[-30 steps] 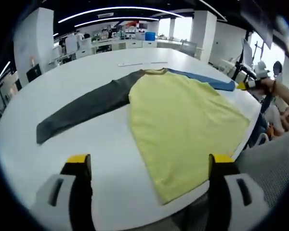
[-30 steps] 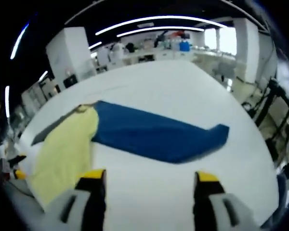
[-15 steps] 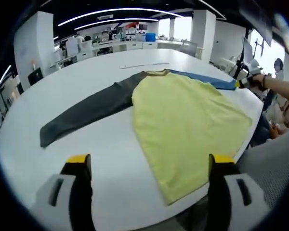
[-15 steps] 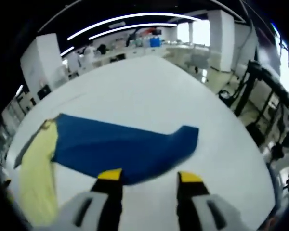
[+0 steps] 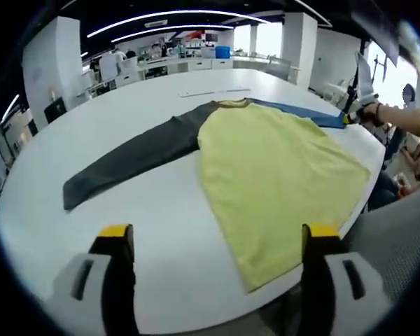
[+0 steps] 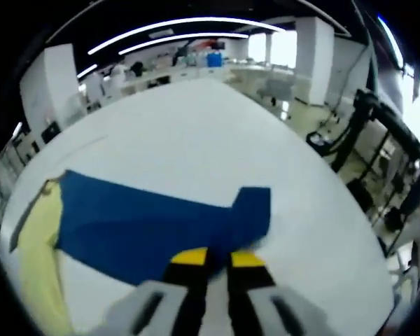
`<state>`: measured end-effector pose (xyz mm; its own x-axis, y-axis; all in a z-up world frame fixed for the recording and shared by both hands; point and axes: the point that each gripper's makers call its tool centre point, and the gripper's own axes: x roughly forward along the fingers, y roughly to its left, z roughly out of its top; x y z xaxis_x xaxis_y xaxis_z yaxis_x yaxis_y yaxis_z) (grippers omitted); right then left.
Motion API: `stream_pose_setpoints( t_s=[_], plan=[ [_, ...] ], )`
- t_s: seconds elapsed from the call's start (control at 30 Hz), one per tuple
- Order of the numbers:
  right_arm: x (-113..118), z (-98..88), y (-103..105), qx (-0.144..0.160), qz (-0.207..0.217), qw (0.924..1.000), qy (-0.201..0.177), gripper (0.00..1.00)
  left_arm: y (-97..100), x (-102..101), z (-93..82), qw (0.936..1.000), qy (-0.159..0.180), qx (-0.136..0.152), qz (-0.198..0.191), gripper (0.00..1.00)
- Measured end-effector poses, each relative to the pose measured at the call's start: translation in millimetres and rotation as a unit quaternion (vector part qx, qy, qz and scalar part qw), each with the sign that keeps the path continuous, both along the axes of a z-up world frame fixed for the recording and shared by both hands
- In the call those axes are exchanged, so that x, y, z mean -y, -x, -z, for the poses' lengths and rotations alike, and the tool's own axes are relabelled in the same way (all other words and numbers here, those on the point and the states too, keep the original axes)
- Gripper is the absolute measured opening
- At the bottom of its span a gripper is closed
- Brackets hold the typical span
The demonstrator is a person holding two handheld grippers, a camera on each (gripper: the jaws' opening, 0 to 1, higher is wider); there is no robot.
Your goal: Fold the garment on the visible template until the final outline fits inside the template.
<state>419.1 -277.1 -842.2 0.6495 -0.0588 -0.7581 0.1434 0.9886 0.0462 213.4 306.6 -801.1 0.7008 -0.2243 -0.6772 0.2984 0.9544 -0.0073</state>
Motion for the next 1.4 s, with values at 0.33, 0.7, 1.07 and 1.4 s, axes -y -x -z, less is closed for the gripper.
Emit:
stream_pose_setpoints(
  t_s=[0.33,0.7,1.07,1.4],
  plan=[
    [8,-4.6,-10,-0.005,-0.011,0.9999,0.005,0.0,-0.6,-7,2.6,1.0,-0.001,0.002,-0.007,0.97],
    [3,-16.0,-10,-0.001,-0.008,0.9999,-0.014,0.0,-0.2,-7,-1.8,1.0,0.002,0.007,-0.003,0.99],
    [-20,-52.0,-14,0.022,-0.031,0.9989,-0.028,0.0,-2.7,4,-11.4,0.9995,0.022,0.02,0.005,0.99],
    [-62,-81.6,-26,0.046,-0.063,0.9962,-0.04,0.0,-0.5,-1,-16.1,0.9995,0.021,0.024,0.005,0.99]
  ],
)
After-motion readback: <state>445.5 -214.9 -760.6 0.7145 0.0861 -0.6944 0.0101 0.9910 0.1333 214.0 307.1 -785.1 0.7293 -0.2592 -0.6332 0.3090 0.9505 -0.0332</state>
